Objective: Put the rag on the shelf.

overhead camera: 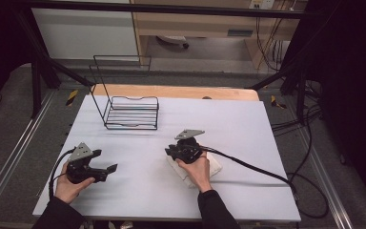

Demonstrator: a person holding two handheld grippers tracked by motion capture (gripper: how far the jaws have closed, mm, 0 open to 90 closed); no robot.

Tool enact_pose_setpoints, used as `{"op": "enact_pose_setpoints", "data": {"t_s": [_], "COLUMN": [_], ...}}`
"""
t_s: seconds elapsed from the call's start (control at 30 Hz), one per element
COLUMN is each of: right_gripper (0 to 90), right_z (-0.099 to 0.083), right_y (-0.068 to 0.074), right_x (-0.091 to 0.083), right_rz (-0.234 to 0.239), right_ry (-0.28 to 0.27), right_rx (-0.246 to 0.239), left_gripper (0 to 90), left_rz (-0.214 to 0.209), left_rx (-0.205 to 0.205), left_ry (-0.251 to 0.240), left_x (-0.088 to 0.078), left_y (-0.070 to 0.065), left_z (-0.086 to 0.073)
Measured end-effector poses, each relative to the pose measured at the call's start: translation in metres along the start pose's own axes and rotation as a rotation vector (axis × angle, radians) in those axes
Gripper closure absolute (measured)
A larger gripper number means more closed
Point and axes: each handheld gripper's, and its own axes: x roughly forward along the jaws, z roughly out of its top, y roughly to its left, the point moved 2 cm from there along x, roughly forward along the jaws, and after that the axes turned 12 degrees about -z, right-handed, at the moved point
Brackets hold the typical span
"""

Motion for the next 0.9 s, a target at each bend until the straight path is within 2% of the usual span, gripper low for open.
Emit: {"op": "enact_pose_setpoints", "data": {"t_s": [0.03,0.13,0.2,0.23,0.3,0.33,0.4,0.43,0.47,0.5,0.63,0.77,0.8,0.83,0.9], "right_gripper": [59.2,47.5,45.7,42.6,41.0,40.4,41.4,41.4,44.2,44.9,50.6,53.3,54.8,54.8,60.1], "right_z": [0.002,0.0,-0.004,-0.015,-0.022,-0.035,-0.046,-0.046,-0.055,-0.06,-0.076,-0.083,-0.087,-0.087,-0.088], "right_y": [-0.001,-0.005,-0.005,-0.007,-0.009,-0.016,-0.029,-0.029,-0.044,-0.051,-0.068,-0.075,-0.078,-0.078,-0.079], "right_x": [-0.005,-0.024,-0.03,-0.042,-0.046,-0.054,-0.06,-0.06,-0.068,-0.072,-0.082,-0.082,-0.08,-0.08,-0.079], "right_rz": [-0.007,-0.042,-0.043,-0.041,-0.054,-0.098,-0.146,-0.146,-0.166,-0.18,-0.226,-0.245,-0.237,-0.237,-0.21], "right_ry": [-0.01,-0.016,-0.013,-0.004,0.003,0.02,0.044,0.044,0.059,0.065,0.083,0.114,0.127,0.127,0.137], "right_rx": [-0.003,-0.047,-0.046,-0.037,-0.045,-0.059,-0.046,-0.046,-0.014,-0.003,0.007,0.023,0.046,0.046,0.072], "left_gripper": [9.5,9.4,9.4,9.5,9.4,9.5,9.5,9.5,9.5,9.5,9.6,9.6,9.6,9.6,9.8], "left_rz": [0.001,0.004,0.004,0.005,0.006,0.006,0.006,0.006,0.006,0.006,0.005,0.002,0.001,0.001,0.001], "left_rx": [0.002,0.002,-0.002,-0.004,-0.002,0.0,0.0,0.0,0.001,0.001,-0.001,-0.001,-0.001,-0.001,-0.005], "left_ry": [0.001,-0.003,-0.002,0.0,0.003,0.003,0.003,0.003,0.004,0.005,0.009,0.008,0.009,0.009,0.01], "left_x": [0.0,0.0,0.0,0.0,0.0,0.0,0.0,0.0,0.0,0.0,0.001,0.001,0.001,0.002,0.002], "left_y": [0.0,-0.001,0.0,0.0,0.0,-0.001,-0.001,-0.001,-0.001,-0.001,0.0,-0.002,-0.002,-0.002,-0.001], "left_z": [0.0,0.0,0.0,0.0,0.0,0.0,0.001,0.001,0.001,0.001,0.0,0.0,0.0,0.0,0.0]}}
